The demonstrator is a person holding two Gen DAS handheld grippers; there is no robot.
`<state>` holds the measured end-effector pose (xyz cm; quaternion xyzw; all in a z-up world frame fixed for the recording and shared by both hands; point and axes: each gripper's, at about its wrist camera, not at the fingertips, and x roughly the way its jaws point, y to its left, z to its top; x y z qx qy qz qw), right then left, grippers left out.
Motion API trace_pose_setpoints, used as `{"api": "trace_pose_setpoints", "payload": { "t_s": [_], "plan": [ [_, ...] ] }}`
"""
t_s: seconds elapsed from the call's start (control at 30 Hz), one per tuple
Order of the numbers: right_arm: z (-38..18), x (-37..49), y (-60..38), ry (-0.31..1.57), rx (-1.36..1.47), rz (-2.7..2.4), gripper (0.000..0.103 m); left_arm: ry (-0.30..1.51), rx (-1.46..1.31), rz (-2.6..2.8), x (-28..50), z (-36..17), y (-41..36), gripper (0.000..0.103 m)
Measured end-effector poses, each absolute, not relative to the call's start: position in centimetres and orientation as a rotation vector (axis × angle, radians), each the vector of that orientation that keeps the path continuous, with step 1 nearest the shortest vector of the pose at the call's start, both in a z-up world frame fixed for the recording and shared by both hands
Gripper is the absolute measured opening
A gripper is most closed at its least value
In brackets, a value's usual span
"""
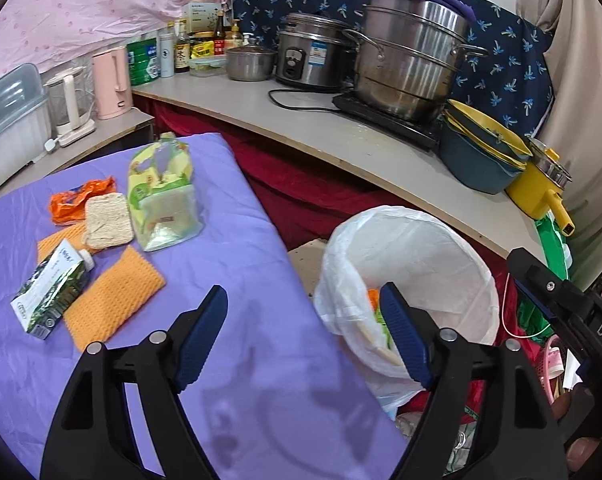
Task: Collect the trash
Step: 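Move both open tools back over the table items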
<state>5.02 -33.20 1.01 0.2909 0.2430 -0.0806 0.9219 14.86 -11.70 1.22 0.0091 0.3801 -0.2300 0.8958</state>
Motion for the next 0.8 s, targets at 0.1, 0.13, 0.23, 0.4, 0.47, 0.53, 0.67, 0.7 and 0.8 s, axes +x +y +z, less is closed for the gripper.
{"api": "trace_pose_setpoints", "payload": {
  "t_s": [0.1,0.13,0.23,0.4,0.47,0.53,0.67,0.7,0.8],
  "plan": [
    [1.0,5.4,-32.0,0.51,0.589,-0.149,0.047,0.78,0.014,-0.445,15.0,1.1,-9.9,0.079],
    [1.0,5.6,-31.7,0.513,0.586,-0.145,0.047,0.778,0.014,-0.437,15.0,1.1,-9.5,0.08],
    [0.9,6.2,-30.3,0.527,0.574,-0.126,0.047,0.778,0.005,-0.407,15.2,0.8,-7.6,0.08],
    [0.7,7.3,-27.7,0.552,0.548,-0.095,0.048,0.777,0.007,-0.356,15.6,0.3,-4.4,0.081],
    [0.6,7.7,-26.8,0.558,0.54,-0.086,0.051,0.774,0.008,-0.332,15.7,0.1,-3.2,0.081],
    [0.6,8.2,-25.9,0.566,0.531,-0.076,0.052,0.776,0.001,-0.31,15.9,-0.1,-1.7,0.081],
    [0.5,9.5,-23.7,0.585,0.511,-0.05,0.055,0.781,-0.017,-0.274,16.6,-0.4,1.0,0.081],
    [0.5,9.7,-23.2,0.589,0.507,-0.045,0.056,0.78,-0.02,-0.261,16.7,-0.5,1.8,0.082],
    [0.3,10.6,-21.7,0.603,0.492,-0.031,0.057,0.778,-0.03,-0.229,17.2,-1.0,3.9,0.083]
  ]
}}
